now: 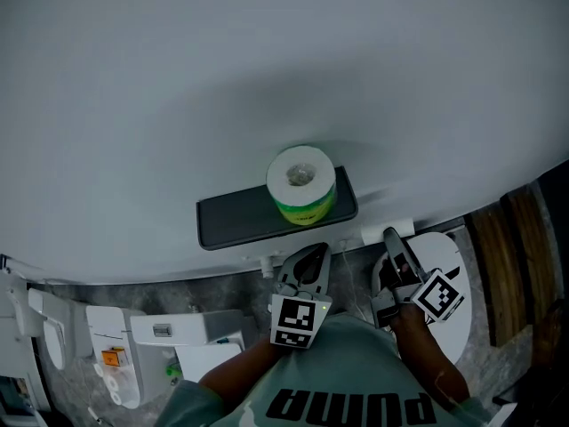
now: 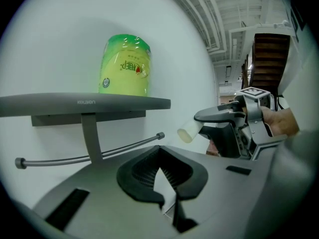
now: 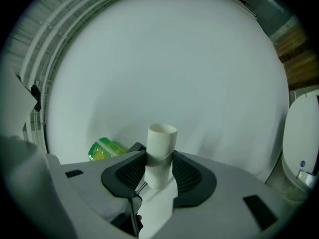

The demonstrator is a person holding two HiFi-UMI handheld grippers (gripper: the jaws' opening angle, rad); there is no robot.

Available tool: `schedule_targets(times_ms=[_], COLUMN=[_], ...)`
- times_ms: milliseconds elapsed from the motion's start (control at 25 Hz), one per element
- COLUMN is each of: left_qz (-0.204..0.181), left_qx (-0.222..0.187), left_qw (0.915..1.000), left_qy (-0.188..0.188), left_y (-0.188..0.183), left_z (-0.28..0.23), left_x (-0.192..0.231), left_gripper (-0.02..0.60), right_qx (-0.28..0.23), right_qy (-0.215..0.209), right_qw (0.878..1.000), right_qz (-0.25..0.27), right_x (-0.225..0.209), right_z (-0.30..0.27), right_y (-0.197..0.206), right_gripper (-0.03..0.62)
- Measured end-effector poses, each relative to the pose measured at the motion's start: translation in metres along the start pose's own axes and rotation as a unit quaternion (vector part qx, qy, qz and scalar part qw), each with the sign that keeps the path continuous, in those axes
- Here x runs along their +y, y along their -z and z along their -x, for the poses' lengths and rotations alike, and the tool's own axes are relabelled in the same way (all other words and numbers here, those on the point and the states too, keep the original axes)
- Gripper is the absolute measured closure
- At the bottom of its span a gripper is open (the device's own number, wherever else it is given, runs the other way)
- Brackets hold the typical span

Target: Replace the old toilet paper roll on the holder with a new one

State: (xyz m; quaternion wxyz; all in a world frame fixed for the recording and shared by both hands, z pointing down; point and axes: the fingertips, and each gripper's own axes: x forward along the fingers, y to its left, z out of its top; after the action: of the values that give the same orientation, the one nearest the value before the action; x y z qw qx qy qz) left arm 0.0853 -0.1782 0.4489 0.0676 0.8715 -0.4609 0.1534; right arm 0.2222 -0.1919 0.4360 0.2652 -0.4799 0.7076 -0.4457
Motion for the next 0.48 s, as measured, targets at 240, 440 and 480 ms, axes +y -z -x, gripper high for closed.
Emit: schedule_targets(times_ms=[240,440,480], left_qz=[0.006,0.01,0.01], left_qx=[0.002,0.0,-0.001], left_qw=[1.0,0.9999,0.9999], left_qy=[0.002,-0.005,-0.008], left_y=[0.005,0.009,0.009], left_z=[0.013,0.032,0.036], left_x=[-0.001,0.005,0.008], left_gripper=[0.577,0.577,0.577], right_qx=[0.009,0.025,0.029], right_qy=[-0.016,-0.034,-0.038], right_qw=[0.997,0.985,0.981], right_qz=[0.081,0.169,0.189], right_x=[0.035,0.072,0.08], right_z=[0.014,0.022,0.023], right_y=[0.011,0.028,0.032], right_gripper=[0.419,0.419,0.419])
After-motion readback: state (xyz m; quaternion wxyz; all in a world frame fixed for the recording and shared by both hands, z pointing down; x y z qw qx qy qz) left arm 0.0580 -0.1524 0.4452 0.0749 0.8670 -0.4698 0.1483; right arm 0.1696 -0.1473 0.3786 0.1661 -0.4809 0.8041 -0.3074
